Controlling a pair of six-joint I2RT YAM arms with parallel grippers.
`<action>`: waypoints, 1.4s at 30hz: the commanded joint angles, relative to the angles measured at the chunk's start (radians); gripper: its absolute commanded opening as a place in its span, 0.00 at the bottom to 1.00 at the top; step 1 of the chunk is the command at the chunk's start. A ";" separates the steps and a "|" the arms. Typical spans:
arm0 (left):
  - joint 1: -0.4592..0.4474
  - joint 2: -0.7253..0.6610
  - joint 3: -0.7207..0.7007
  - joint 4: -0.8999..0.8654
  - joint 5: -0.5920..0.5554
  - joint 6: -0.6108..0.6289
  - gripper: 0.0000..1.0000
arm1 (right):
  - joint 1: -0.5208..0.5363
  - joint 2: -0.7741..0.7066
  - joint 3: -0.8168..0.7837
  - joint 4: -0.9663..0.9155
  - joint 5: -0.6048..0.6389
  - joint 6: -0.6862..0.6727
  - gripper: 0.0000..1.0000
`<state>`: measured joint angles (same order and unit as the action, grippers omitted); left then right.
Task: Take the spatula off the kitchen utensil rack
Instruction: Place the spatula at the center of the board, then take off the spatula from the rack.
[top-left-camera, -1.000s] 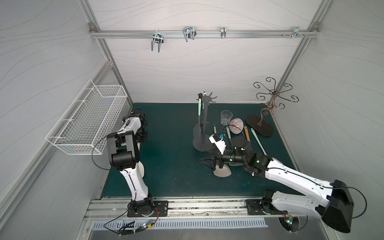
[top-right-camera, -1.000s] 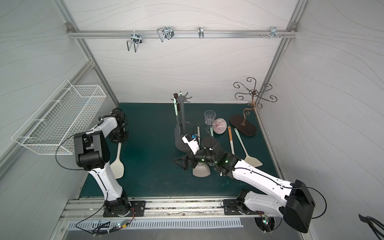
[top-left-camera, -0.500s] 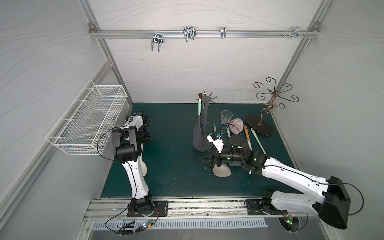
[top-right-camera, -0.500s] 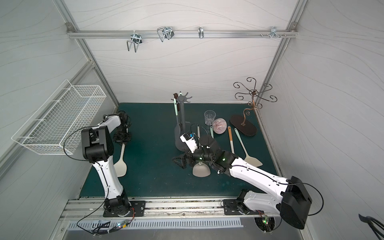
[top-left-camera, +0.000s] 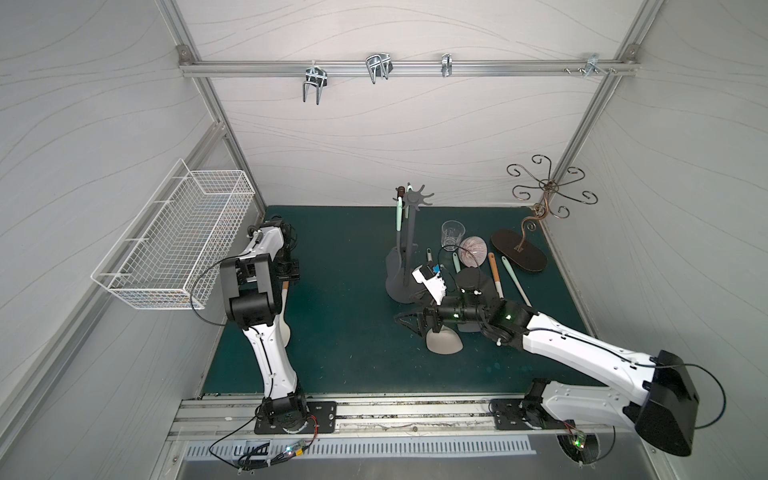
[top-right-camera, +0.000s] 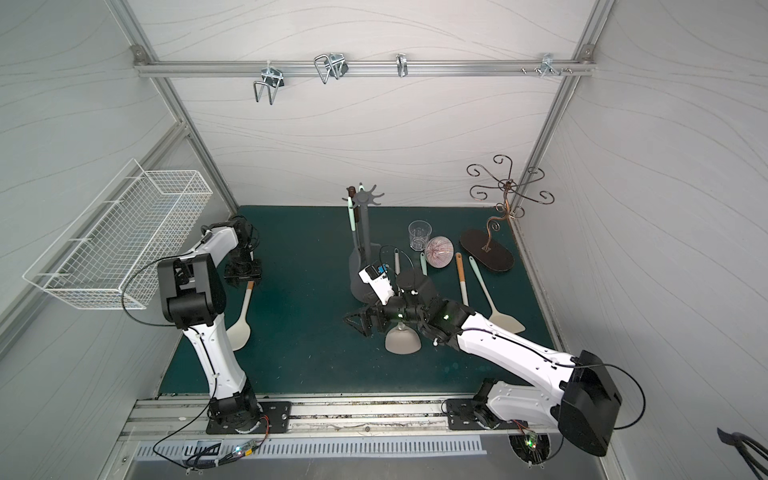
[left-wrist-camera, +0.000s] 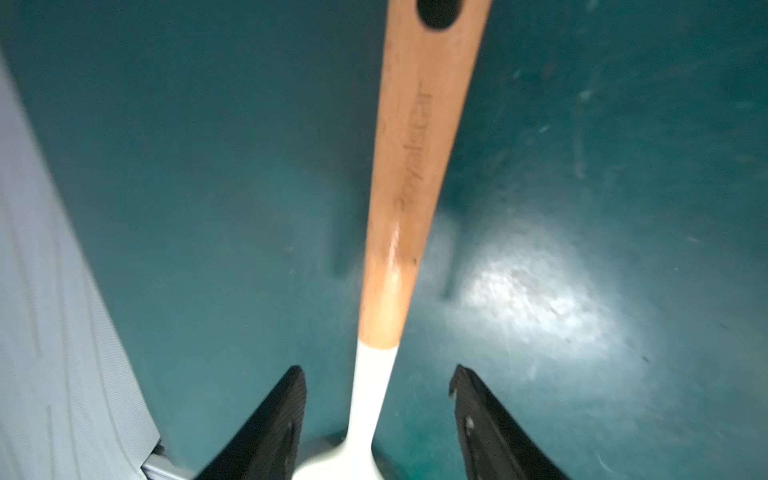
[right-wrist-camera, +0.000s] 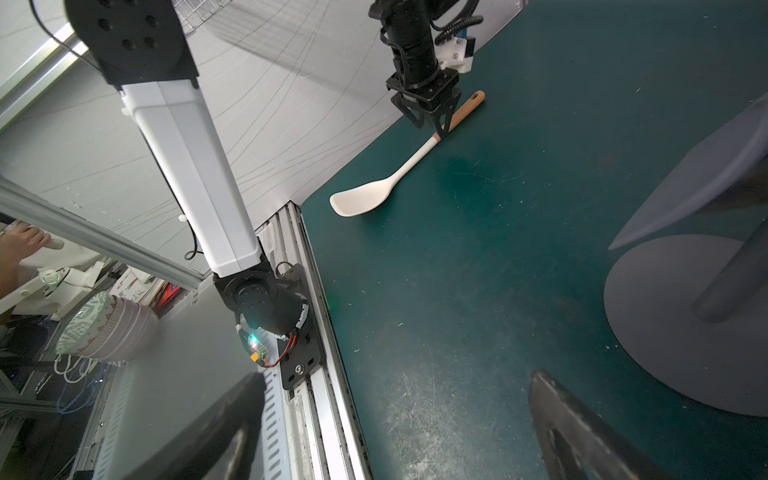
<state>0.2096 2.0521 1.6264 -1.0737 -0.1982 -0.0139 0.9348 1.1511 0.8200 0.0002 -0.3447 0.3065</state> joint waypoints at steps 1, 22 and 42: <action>0.008 -0.138 0.018 -0.024 0.001 -0.029 0.74 | 0.006 -0.021 0.030 -0.057 0.030 -0.014 0.99; 0.008 -0.861 -0.306 0.134 0.381 -0.179 0.99 | -0.010 -0.203 0.149 -0.356 0.108 -0.010 0.99; -0.039 -1.363 -0.779 0.780 0.827 -0.679 0.99 | -0.137 -0.259 0.189 -0.489 0.130 0.007 0.99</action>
<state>0.2001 0.6971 0.8799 -0.5407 0.5816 -0.5697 0.8421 0.8833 1.0195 -0.5034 -0.2249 0.3073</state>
